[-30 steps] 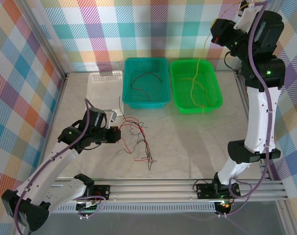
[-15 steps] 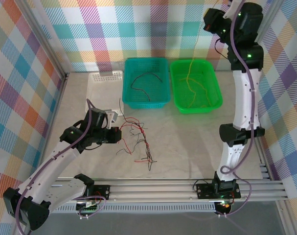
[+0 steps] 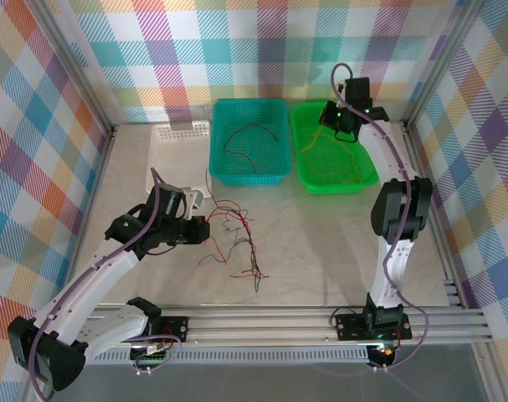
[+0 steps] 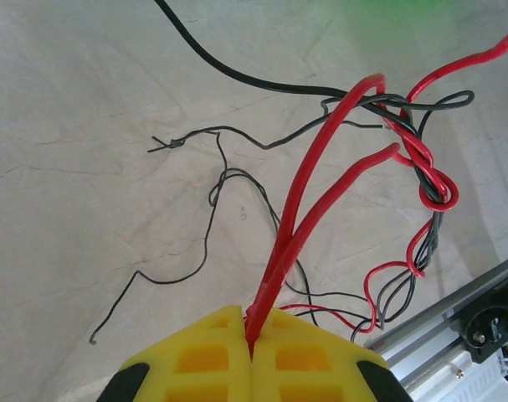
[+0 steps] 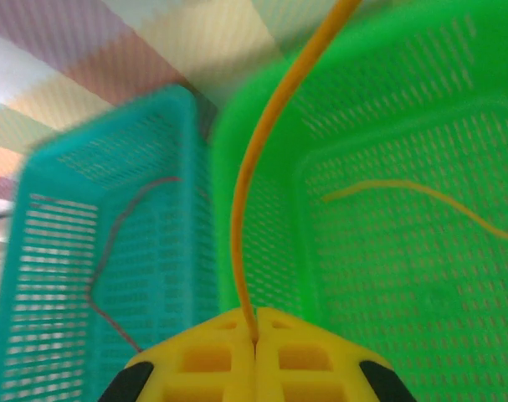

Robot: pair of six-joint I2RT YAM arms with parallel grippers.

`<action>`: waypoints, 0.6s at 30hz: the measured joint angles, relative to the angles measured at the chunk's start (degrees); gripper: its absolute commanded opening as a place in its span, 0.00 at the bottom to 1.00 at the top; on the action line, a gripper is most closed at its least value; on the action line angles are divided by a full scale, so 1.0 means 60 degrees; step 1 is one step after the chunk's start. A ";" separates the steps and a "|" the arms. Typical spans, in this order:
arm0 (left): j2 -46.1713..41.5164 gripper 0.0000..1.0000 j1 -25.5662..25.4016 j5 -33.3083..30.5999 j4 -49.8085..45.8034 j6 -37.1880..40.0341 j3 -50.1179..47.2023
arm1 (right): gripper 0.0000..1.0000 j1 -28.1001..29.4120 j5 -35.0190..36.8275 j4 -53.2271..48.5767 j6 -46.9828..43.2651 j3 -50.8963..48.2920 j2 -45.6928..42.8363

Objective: Untangle the cables

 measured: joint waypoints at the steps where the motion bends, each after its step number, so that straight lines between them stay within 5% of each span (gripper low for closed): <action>1: 0.0000 0.00 -0.0022 0.0025 0.0004 -0.0036 0.0000 | 0.01 -0.0036 0.0062 0.0018 0.0109 -0.0106 0.0160; 8: 0.0000 0.00 -0.0346 0.0066 -0.0004 -0.0215 0.0004 | 0.14 -0.0219 0.0594 -0.0426 0.0484 -0.0790 0.0270; 14: 0.0000 0.00 -0.0798 0.0047 0.0007 -0.0433 0.0004 | 0.59 -0.0226 0.0980 -0.1916 0.0372 0.0000 0.0481; 18: 0.0000 0.00 -0.0973 0.0036 0.0073 -0.0576 0.0004 | 0.71 -0.0226 0.1075 -0.2510 0.0219 0.0627 0.0463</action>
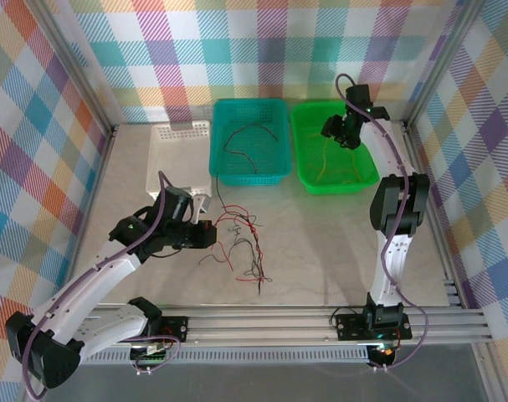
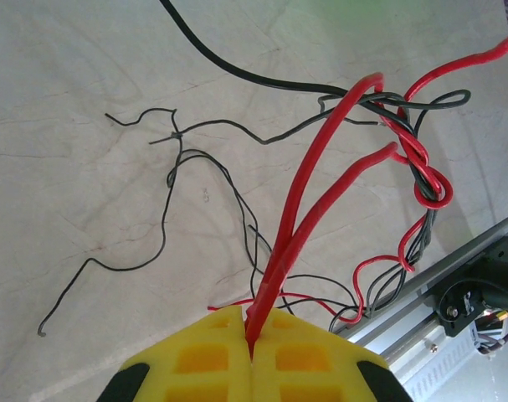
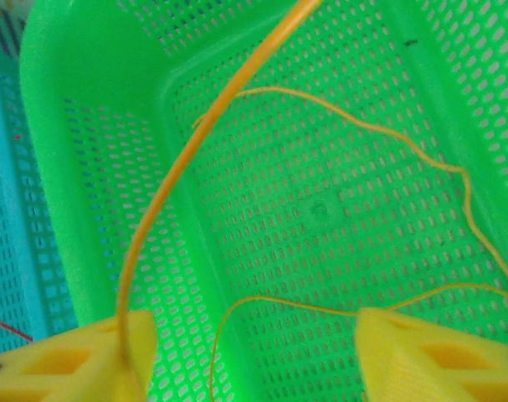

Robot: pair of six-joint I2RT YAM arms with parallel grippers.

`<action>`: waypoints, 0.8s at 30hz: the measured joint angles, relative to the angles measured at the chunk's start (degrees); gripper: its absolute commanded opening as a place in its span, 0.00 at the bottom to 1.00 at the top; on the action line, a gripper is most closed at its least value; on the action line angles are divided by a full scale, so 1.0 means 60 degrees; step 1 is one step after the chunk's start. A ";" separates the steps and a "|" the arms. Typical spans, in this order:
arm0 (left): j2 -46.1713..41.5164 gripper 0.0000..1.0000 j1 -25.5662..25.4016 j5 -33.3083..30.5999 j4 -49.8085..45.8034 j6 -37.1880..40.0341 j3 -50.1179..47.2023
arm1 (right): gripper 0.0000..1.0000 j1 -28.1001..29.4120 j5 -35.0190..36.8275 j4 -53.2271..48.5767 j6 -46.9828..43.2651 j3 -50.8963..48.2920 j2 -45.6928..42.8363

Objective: Untangle the cables

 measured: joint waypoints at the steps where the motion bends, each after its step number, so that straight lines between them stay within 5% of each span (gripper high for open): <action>1: 0.0000 0.00 -0.0040 -0.0004 0.0007 -0.0044 0.0000 | 0.74 0.0000 0.0004 -0.0080 -0.0036 -0.0025 -0.0124; 6: 0.0149 0.00 -0.0160 0.0000 0.0219 -0.0215 0.0091 | 0.89 0.0018 0.0007 0.0080 -0.0189 -0.1060 -0.1628; 10: 0.0306 0.00 -0.0335 0.0000 0.0452 -0.0357 0.0146 | 0.88 0.0025 0.0040 0.0284 -0.0455 -0.1056 -0.2575; 15: 0.0415 0.00 -0.0634 -0.0076 0.0477 -0.0404 0.0313 | 0.83 0.0018 0.0113 0.0219 -0.0623 -0.0288 -0.1985; 19: 0.0412 0.00 -0.0758 -0.0168 0.0477 -0.0437 0.0390 | 0.85 0.0073 0.0000 0.0758 -0.0586 -0.2324 -0.2601; 24: 0.0455 0.00 -0.0761 -0.0229 0.0506 -0.0437 0.0419 | 0.85 0.0692 -0.1286 0.1647 -0.0605 -0.5712 -0.5260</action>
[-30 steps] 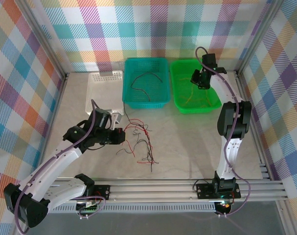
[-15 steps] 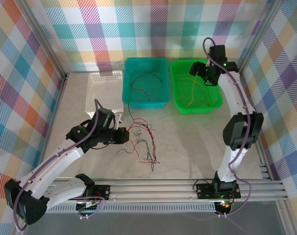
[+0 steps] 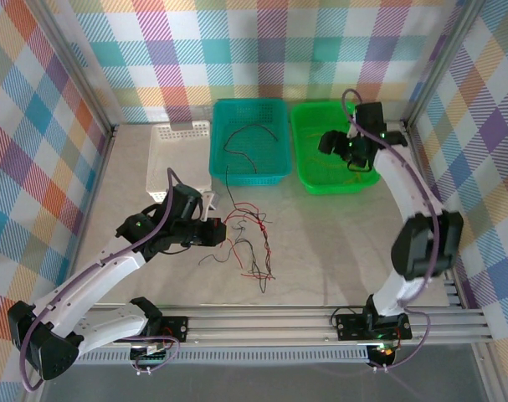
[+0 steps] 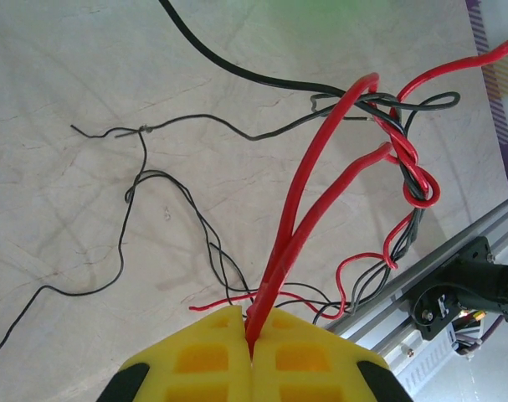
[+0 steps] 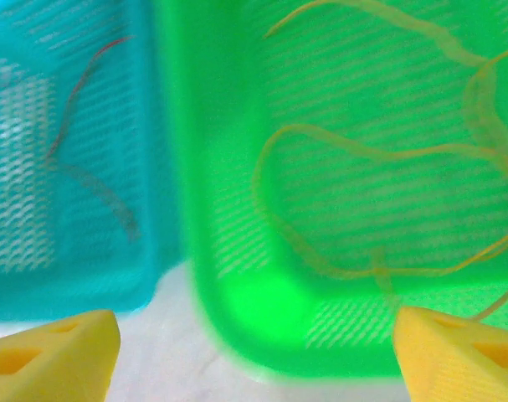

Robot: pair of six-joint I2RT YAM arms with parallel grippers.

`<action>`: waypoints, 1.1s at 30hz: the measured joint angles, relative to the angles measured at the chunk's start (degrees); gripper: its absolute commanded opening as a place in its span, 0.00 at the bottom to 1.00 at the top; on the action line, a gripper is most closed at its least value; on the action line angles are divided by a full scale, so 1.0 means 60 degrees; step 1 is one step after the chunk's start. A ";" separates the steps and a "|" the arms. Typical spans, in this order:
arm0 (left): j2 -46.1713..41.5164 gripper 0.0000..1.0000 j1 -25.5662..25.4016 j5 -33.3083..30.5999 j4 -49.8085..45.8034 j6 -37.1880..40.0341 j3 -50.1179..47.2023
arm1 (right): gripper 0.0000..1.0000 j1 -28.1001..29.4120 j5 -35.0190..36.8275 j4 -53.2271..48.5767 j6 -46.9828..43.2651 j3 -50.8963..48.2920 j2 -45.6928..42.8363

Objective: Untangle the cables

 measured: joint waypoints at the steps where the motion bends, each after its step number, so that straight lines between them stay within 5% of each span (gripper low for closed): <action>1: 0.0069 0.00 -0.0011 0.0000 0.0025 0.0000 0.0033 | 0.84 0.0295 -0.0441 0.0357 -0.0029 -0.0670 -0.0692; 5: 0.0499 0.00 -0.0055 -0.0025 0.0255 0.0007 0.0215 | 0.84 0.2007 -0.2452 0.2237 -0.0117 -0.3515 -0.3286; 9: 0.0805 0.00 -0.0062 -0.0018 0.0430 0.0011 0.0350 | 0.85 0.3388 -0.3330 0.3428 -0.0361 -0.5446 -0.4218; 22: 0.0878 0.00 -0.0233 0.0266 0.0645 -0.0033 0.0393 | 0.79 0.4849 -0.1657 0.6579 -0.1013 -0.6637 -0.4171; 29: 0.0885 0.00 -0.0382 0.0339 0.0645 -0.0033 0.0393 | 0.36 0.5111 -0.1056 0.7286 -0.1104 -0.6473 -0.3432; 33: 0.0885 0.00 -0.0419 0.0335 0.0637 -0.0033 0.0393 | 0.00 0.5224 -0.0958 0.7362 -0.1220 -0.6360 -0.3391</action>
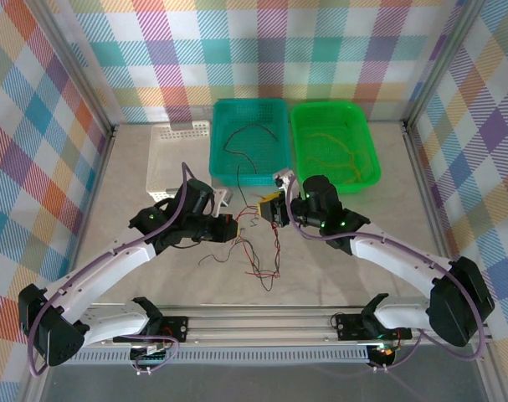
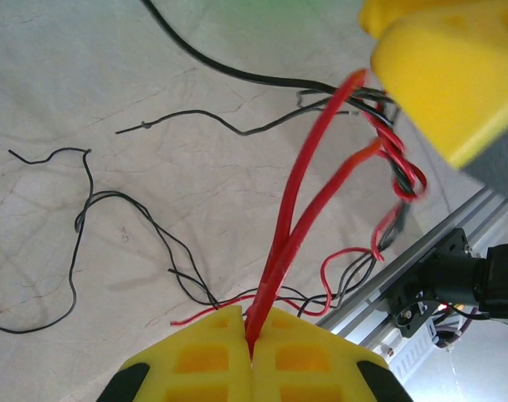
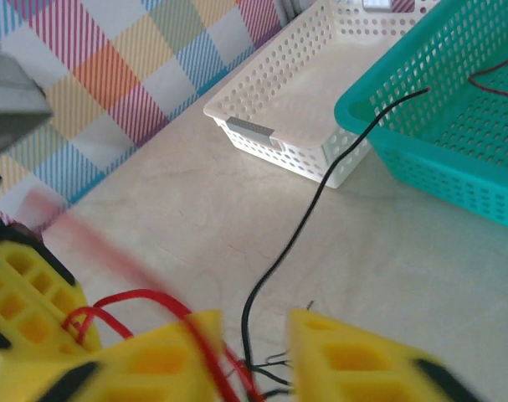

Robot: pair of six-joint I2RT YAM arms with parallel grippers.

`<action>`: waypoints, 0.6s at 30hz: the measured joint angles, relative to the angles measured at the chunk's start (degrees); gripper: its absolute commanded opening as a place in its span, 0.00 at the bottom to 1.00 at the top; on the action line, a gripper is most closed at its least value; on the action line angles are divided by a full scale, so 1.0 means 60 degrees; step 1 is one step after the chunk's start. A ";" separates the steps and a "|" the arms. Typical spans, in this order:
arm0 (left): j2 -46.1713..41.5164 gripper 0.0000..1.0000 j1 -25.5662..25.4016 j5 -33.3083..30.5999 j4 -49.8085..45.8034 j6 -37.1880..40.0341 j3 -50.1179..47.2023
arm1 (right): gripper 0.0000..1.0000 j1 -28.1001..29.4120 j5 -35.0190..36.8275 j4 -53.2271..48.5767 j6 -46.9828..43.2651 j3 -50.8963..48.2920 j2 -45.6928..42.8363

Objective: Untangle the cables

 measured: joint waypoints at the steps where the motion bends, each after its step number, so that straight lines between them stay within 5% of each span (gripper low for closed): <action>1: 0.0000 0.00 0.0000 0.0000 -0.0004 0.0000 0.0000 | 0.00 0.0018 0.0124 -0.0025 -0.0015 0.0062 -0.0004; 11: -0.0430 0.00 -0.0025 -0.0044 -0.0160 0.0186 -0.0007 | 0.00 -0.0138 0.2991 -0.1727 -0.0474 0.1118 -0.1239; 18: -0.0907 0.00 -0.0124 -0.0266 -0.0324 0.0576 -0.0004 | 0.00 -0.1745 0.3661 -0.3373 0.0259 0.1490 -0.1668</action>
